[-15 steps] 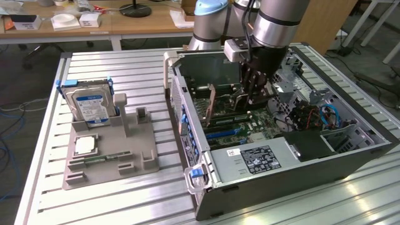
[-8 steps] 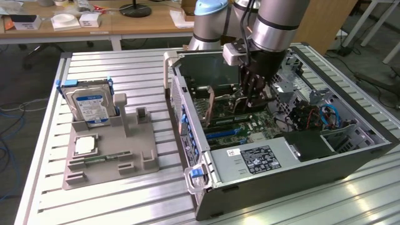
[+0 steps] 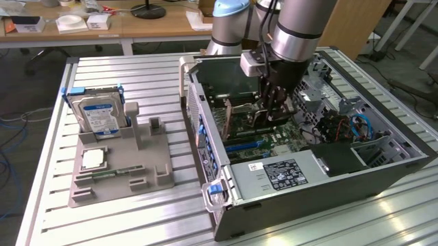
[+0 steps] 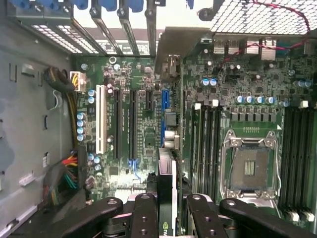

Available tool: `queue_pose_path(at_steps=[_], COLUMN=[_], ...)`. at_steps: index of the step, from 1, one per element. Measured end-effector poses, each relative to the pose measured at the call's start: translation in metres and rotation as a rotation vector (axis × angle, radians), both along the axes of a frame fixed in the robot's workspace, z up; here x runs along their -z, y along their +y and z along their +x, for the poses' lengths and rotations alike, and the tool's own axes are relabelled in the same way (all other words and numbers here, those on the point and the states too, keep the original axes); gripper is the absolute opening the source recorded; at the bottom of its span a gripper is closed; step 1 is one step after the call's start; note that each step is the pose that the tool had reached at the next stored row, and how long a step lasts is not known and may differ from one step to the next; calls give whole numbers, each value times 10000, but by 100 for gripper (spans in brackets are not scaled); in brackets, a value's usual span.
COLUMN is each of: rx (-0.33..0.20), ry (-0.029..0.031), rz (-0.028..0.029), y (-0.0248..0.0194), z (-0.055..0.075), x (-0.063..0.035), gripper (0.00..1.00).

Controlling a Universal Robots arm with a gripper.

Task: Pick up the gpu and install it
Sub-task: 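Insert the gpu into the slot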

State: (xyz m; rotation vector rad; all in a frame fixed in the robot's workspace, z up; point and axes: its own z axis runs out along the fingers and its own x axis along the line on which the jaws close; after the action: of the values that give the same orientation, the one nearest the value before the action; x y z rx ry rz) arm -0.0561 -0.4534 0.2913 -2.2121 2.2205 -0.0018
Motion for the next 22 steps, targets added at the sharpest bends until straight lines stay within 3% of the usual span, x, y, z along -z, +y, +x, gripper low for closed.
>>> queue_pose_path(at_steps=[4,22], rx=[-1,24], ry=[1,1], rz=[-33,-37], y=[0,-27], z=[-76,-151], x=[65,304], gripper=[27,27])
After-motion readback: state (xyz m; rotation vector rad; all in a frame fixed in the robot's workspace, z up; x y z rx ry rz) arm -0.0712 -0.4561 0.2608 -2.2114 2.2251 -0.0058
